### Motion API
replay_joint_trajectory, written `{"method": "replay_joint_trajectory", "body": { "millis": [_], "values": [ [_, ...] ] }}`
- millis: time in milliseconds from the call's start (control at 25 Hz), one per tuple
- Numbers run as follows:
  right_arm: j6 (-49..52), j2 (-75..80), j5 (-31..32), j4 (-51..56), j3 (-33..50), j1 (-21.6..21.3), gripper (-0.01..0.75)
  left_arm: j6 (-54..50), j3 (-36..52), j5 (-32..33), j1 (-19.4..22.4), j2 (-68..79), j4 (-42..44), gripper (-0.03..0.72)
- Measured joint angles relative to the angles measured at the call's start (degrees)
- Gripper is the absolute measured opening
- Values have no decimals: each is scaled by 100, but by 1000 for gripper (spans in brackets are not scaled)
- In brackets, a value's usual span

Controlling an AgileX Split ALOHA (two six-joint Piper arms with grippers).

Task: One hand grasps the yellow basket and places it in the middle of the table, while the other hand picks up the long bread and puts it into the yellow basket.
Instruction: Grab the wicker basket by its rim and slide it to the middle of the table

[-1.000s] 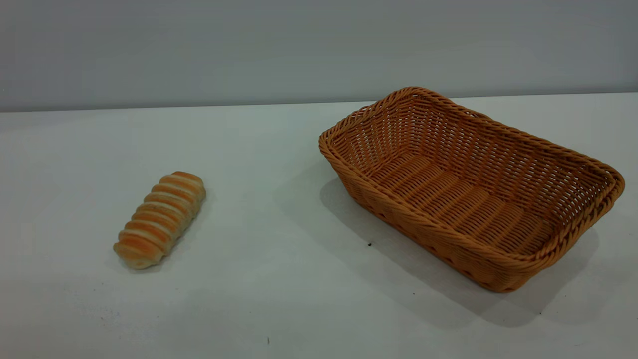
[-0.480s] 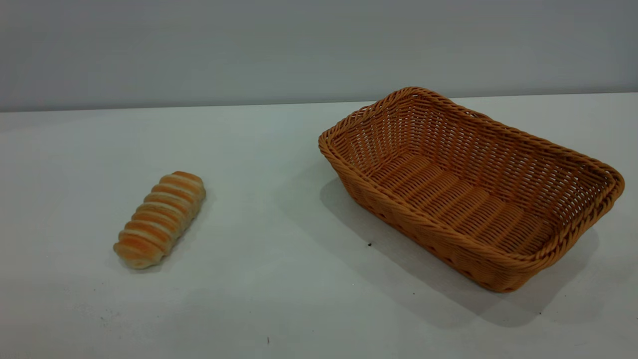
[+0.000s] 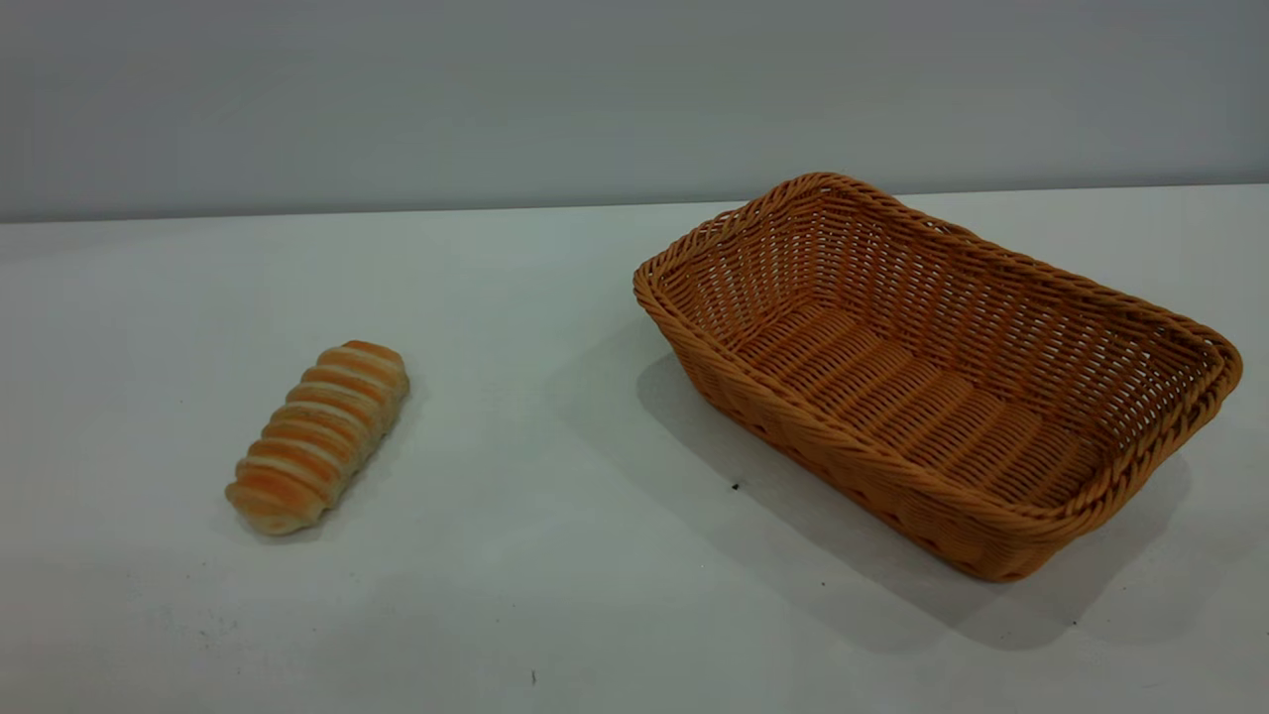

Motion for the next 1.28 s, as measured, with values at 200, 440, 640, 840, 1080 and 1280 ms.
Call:
{"method": "replay_joint_trajectory", "body": {
  "millis": [200,440,640,840,1080,1280],
  "values": [
    [0,0,0,0,0,0,527,84,-33,-61,0,0,-14,513],
    [-5,54,-129,226,-160,60,511,35,-235,-363,0,346,-266,513],
    [0,1249,-386,678,-410,60,509,23,-472,-403,-4,1474,-282,513],
    [4,3039,-861,1333,-773,60,509,5,-567,-630,-4,2402,-462,513],
    [13,4981,-1905,2021,-889,60,509,5,-567,-724,-4,2563,-496,513],
    [18,6464,-2869,2601,-891,60,509,5,-567,-724,-4,2563,-473,513]
  ]
}}
